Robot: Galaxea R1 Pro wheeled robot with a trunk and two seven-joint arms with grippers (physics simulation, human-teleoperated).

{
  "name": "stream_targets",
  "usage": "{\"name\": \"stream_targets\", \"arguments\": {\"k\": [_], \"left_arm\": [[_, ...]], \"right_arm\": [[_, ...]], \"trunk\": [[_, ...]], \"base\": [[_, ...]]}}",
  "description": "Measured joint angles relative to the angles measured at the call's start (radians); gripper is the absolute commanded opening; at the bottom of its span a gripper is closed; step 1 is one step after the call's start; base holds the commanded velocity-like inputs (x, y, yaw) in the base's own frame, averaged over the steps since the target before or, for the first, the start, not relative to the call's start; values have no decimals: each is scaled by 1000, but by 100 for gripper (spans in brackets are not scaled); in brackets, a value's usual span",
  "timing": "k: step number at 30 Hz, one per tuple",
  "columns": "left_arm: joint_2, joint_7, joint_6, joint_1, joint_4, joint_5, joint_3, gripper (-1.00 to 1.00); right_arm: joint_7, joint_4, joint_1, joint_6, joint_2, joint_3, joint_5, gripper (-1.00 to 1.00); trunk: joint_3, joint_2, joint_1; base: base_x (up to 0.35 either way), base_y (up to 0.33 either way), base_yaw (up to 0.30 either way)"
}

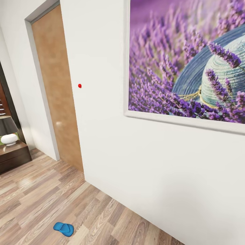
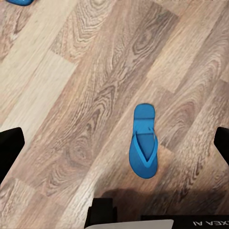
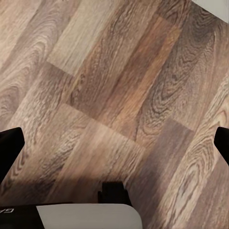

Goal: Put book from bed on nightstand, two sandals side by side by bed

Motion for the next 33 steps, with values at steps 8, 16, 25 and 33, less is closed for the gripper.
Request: {"name": "stream_targets", "arguments": {"k": [8, 16, 25, 33], "left_arm": [[1, 0, -2, 1, 0, 0, 0, 100], [1, 0, -2, 1, 0, 0, 1, 100], [1, 0, -3, 1, 0, 0, 1, 100], [1, 0, -3, 1, 0, 0, 1, 100]], "right_arm": [[0, 1, 0, 0, 0, 0, -1, 100], [0, 1, 0, 0, 1, 1, -1, 100], [0, 1, 0, 0, 0, 1, -1, 100], [0, 2, 0, 0, 1, 2, -1, 100]], "trunk": [[0, 0, 0], [0, 0, 0], [0, 0, 0], [0, 0, 0]], "base": [[36, 0, 0], [11, 0, 0], [3, 0, 0], [0, 0, 0]]}}
